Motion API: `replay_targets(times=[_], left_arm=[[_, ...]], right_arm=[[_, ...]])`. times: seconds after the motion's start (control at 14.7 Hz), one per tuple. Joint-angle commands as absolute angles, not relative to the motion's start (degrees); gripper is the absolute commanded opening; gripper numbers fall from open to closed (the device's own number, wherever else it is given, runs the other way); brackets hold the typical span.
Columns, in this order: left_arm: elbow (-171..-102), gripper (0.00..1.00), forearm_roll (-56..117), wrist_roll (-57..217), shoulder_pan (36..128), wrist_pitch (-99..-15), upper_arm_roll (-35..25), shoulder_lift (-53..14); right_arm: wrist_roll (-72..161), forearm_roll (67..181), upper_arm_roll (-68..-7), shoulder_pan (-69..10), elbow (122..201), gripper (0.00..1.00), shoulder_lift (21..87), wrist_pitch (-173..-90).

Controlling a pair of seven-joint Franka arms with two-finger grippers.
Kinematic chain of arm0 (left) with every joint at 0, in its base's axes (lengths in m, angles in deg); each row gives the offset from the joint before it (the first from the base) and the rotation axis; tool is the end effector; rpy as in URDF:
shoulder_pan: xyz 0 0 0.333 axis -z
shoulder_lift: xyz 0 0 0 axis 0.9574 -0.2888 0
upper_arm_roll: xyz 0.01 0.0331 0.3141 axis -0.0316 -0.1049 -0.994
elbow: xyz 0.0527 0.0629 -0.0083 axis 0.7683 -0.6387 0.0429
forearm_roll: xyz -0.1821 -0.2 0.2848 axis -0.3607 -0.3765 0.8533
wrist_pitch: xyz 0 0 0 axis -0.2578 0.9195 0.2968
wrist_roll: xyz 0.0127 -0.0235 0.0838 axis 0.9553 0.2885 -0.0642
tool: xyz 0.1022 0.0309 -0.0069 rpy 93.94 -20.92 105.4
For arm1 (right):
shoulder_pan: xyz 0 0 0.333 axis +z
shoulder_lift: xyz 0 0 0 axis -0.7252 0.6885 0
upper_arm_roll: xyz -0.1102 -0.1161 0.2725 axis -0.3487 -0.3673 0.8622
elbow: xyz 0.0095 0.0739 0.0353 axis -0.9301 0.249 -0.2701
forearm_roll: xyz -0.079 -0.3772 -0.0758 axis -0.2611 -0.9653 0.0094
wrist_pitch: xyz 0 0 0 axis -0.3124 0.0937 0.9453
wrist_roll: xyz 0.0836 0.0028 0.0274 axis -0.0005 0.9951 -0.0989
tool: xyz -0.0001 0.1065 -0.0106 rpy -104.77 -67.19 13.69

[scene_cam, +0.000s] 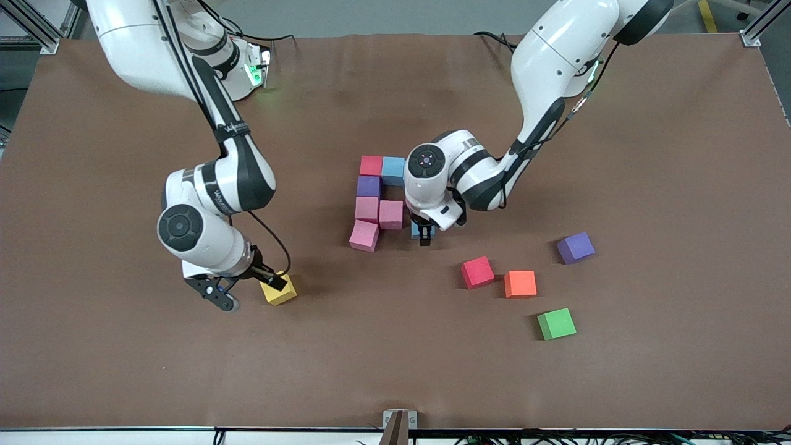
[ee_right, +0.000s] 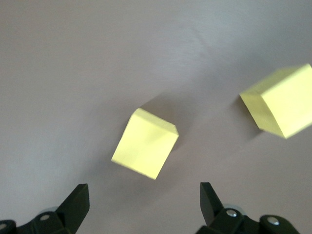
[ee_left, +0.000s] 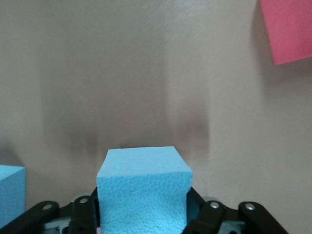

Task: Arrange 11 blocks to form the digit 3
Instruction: 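Grasp the yellow cube with the right gripper while the left gripper carries blue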

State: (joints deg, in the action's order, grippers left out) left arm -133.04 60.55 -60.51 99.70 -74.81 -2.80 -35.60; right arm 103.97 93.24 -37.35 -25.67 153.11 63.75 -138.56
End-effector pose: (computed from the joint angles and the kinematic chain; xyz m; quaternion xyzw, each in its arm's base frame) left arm 0.4871 -0.4726 0.1966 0.7074 0.7067 0.0139 0.0016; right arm 0.6654 0.2012 0.3021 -0.9352 0.3532 0.0183 0.0161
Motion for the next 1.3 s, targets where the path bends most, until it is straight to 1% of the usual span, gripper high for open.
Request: replay_targets(times=[0.0,0.14,0.34,0.61,0.68,0.75,0.89,0.95,1.02,1.09,1.23], left_arm=[[-135.7,0.27,61.3,-62.2,100.5,-75.7,-2.9,-34.4],[-136.0,0.27,61.5,-62.2,101.2,-75.7,-2.9,-34.4],[-135.7,0.27,61.5,-62.2,101.3,-75.7,-2.9,-34.6],[-134.9,0.27,61.4,-63.1,102.2,-75.8,-2.9,-34.8],[-134.8,0.27,61.4,-63.4,102.3,-75.8,-2.9,-34.8],[-134.5,0.27,61.4,-63.7,102.5,-75.9,-2.9,-34.8],[-134.1,0.28,61.2,-63.7,102.7,-75.9,-2.9,-35.2],[-134.1,0.28,61.2,-63.8,102.7,-75.9,-2.9,-35.3],[-134.1,0.28,61.3,-63.8,102.7,-76.0,-2.9,-35.3],[-134.1,0.28,61.3,-63.8,102.7,-76.0,-2.9,-35.3],[-134.1,0.33,61.4,-63.7,102.7,-76.0,-2.9,-35.3]], right_arm=[[114.0,94.7,-36.5,-26.4,151.5,1.00,68.1,-139.8],[118.0,95.6,-36.5,-26.2,148.9,1.00,71.5,-140.4],[118.6,95.8,-36.5,-26.1,148.6,1.00,73.1,-143.2],[117.9,95.6,-36.5,-26.1,147.4,1.00,75.0,-144.0],[117.9,95.6,-36.5,-26.1,147.3,0.95,75.5,-144.0],[117.8,95.6,-36.5,-26.0,147.3,0.80,75.5,-144.0],[112.8,94.6,-36.4,-25.8,147.3,0.29,75.7,-144.7],[106.0,94.6,-36.4,-25.5,147.3,0.14,75.6,-144.7],[101.7,94.9,-36.3,-25.4,147.3,0.04,75.4,-144.7],[100.5,94.4,-36.2,-24.6,147.3,0.03,75.4,-144.7],[95.5,92.3,-36.3,-21.4,147.2,0.02,75.4,-144.7]])
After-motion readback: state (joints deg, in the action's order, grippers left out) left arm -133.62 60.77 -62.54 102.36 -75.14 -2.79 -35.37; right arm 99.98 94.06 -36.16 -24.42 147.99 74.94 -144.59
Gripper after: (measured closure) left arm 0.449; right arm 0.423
